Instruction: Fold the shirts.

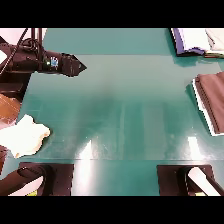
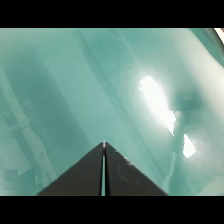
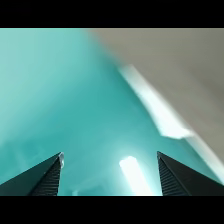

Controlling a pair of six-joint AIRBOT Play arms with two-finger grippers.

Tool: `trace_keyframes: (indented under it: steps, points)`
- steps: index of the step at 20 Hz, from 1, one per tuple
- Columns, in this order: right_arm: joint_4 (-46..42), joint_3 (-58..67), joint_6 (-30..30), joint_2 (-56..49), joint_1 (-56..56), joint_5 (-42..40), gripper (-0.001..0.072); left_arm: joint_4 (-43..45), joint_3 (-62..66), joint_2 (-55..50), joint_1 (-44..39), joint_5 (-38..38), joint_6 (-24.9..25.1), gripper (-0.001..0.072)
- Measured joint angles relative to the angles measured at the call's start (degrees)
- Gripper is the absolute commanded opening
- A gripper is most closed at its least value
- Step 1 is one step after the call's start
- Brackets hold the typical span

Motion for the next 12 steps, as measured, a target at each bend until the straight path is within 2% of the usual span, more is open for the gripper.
trace_keyframes:
  steps: [2,3,4,6,7,12]
  points:
    - [1.51,-0.09,-0.02,0.90,8.46,-2.16,0.0644,0.00,0.00,0.00,0.00,0.57,0.02,0.0033]
    - [2.03,-0.15,-0.02,0.94,13.03,-3.02,0.0596,0.00,0.00,0.00,0.00,0.74,0.02,0.0033]
    - [2.36,-0.15,-0.02,0.79,17.20,-3.78,0.0475,0.00,0.00,0.00,0.00,1.16,0.04,0.0033]
    - [2.71,-0.17,-0.02,-0.44,25.53,-5.18,0.0132,0.00,0.00,0.00,0.00,1.70,0.04,0.0033]
    - [2.86,-0.17,-0.02,-1.11,28.96,-5.86,0.0020,0.00,0.00,0.00,0.00,2.03,0.04,0.0033]
    - [3.19,-0.20,-0.04,-4.24,40.41,-7.96,0.0020,0.00,0.00,0.00,0.00,3.91,0.04,0.0033]
